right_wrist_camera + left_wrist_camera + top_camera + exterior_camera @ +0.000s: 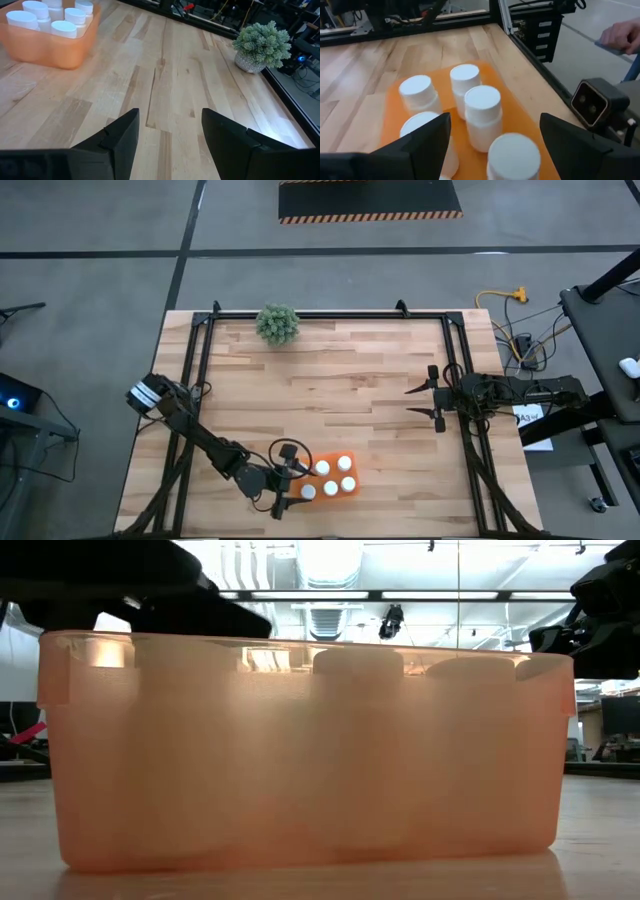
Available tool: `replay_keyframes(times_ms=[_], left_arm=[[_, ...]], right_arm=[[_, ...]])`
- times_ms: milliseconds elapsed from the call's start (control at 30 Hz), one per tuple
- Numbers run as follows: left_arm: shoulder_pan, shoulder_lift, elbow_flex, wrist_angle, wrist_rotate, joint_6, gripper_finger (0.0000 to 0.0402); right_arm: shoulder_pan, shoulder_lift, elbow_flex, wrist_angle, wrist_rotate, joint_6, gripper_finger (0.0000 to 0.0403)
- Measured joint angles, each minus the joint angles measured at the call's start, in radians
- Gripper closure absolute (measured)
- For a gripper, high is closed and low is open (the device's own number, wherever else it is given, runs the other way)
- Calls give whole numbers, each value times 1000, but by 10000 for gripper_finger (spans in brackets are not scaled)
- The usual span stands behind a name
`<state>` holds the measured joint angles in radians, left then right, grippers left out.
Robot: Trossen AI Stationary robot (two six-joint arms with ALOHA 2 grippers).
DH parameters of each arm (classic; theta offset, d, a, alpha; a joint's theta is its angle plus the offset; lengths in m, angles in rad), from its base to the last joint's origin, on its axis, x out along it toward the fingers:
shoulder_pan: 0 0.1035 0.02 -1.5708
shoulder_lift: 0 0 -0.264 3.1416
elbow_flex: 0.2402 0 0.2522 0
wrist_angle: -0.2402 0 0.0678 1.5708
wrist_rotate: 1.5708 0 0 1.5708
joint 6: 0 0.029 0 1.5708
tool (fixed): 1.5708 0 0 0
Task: Pick and place pill bottles into a basket
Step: Return to Home Position
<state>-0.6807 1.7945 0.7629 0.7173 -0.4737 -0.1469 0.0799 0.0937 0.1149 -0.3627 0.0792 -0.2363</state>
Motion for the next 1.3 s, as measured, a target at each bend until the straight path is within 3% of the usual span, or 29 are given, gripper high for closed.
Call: replay_keyframes(times_ms=[267, 433, 567, 733, 1133, 1300], left_arm=[[0, -93, -114, 73, -2, 51, 114], [2, -132, -265, 351, 2, 105, 114], [24, -154, -409, 542, 61, 106, 114], [81, -169, -553, 702, 105, 108, 114], [272, -243, -710, 772, 256, 112, 114], [335, -272, -757, 773, 270, 112, 114]], right_arm=[[0, 0, 0, 1, 0, 0, 197], [0, 0, 0, 0, 0, 0, 197], [0, 0, 0, 1, 0, 0, 197], [0, 0, 0, 0, 0, 0, 197], [0, 0, 0, 0, 0, 0, 197], [0, 0, 0, 1, 0, 0, 197]])
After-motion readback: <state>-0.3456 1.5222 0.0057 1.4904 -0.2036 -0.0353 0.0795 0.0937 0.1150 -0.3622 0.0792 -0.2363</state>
